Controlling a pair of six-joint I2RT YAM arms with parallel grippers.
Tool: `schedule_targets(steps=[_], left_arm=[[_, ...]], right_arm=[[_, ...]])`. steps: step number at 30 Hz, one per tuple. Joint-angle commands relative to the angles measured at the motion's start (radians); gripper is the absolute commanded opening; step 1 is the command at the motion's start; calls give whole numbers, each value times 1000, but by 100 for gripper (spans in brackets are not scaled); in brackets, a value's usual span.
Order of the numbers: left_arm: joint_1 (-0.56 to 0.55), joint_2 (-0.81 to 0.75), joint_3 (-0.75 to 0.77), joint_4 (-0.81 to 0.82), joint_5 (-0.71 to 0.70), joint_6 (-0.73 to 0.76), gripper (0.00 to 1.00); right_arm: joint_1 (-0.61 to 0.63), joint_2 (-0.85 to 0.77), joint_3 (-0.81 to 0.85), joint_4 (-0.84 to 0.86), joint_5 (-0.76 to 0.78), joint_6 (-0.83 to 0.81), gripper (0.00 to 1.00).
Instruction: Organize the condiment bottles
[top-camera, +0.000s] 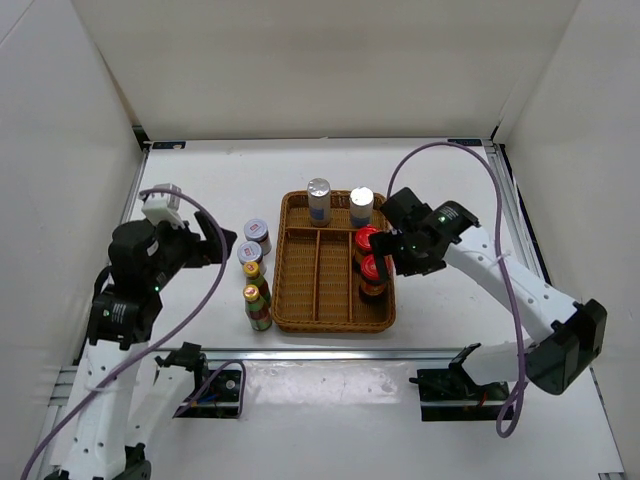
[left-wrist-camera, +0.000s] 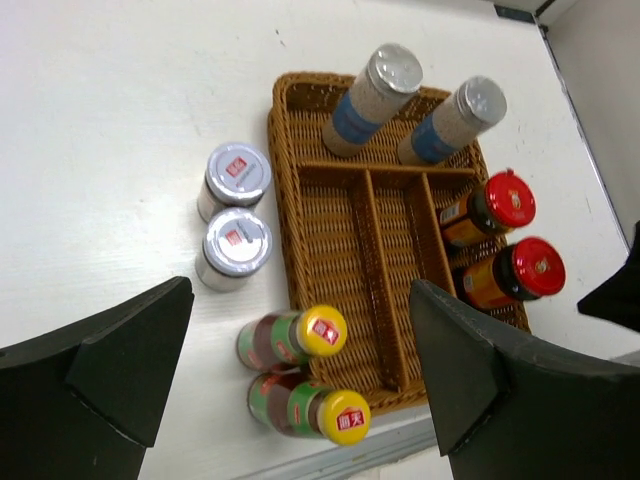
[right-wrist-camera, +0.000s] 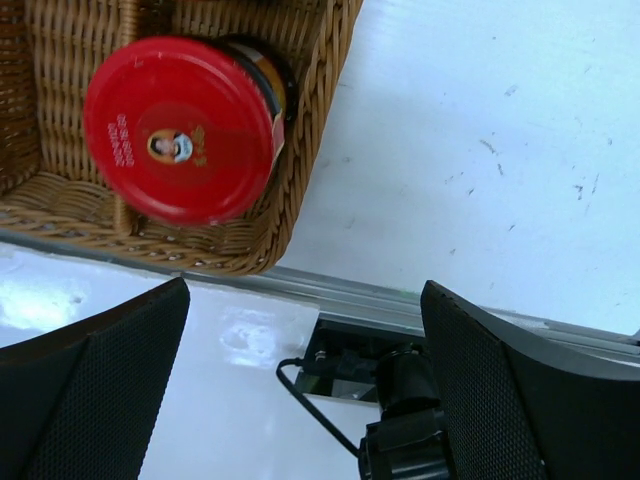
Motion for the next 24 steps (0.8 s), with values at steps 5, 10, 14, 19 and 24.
schedule_targets(steps=[5, 10, 14, 19, 24], left_arm=[[-59, -134, -136, -69, 35, -10, 100], [-59, -91, -136, -40, 211, 34, 100], [-59, -56, -125, -40, 243, 43, 100], [-59, 28, -147, -51, 268, 5, 100], [-59, 111, -147, -51, 220, -4, 100]], right_arm=[[-1, -123, -82, -64, -88, 99, 100], [8, -186, -182, -54, -215, 124, 100], [17, -227, -231, -54, -240, 162, 100], [17, -262, -257, -54, -260, 184, 100], [17, -262, -277, -54, -260, 193, 100]])
